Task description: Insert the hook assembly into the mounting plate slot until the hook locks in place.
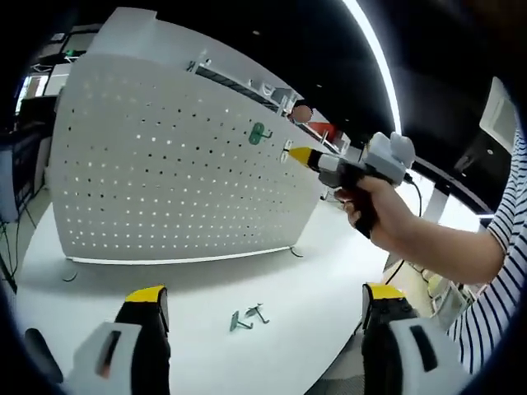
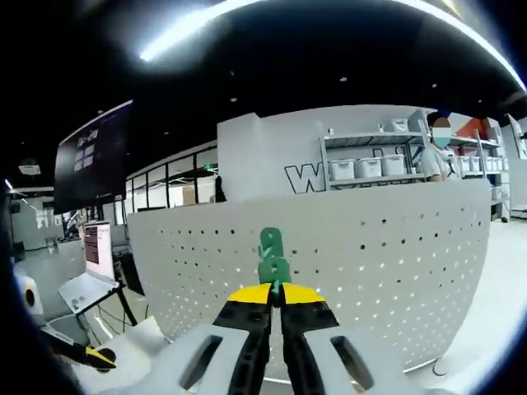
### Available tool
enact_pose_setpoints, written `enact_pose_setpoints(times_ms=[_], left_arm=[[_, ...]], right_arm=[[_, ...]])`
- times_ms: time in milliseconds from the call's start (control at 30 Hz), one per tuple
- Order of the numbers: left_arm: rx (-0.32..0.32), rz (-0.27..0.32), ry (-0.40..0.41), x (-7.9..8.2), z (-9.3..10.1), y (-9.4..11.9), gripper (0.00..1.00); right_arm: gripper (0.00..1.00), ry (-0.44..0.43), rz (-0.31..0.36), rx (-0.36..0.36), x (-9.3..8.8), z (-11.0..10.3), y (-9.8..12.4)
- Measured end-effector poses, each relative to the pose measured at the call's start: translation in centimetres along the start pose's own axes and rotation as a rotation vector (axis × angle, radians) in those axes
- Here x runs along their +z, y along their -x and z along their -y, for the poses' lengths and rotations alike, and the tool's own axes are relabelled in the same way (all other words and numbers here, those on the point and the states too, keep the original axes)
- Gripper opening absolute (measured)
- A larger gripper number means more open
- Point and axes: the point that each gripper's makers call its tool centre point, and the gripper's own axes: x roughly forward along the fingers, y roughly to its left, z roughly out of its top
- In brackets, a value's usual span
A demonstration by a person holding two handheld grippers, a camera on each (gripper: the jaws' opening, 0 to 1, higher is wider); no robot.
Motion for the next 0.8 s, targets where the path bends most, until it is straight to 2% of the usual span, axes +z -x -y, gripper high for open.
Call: enact_pose_setpoints(times_ms=[167,800], left_arm=[[-0.003,-0.010,-0.001,-0.1,0.0,-0.1,1.00],[0.021,-0.019,0.013,-0.6,-1.2,0.4,1.00]], right_arm=[[0.00,0.022,0.041,-0.042,0.9,0.4,-0.8],[0.00,0.030,0.087,-0.117,2.2,2.1,-3.5]])
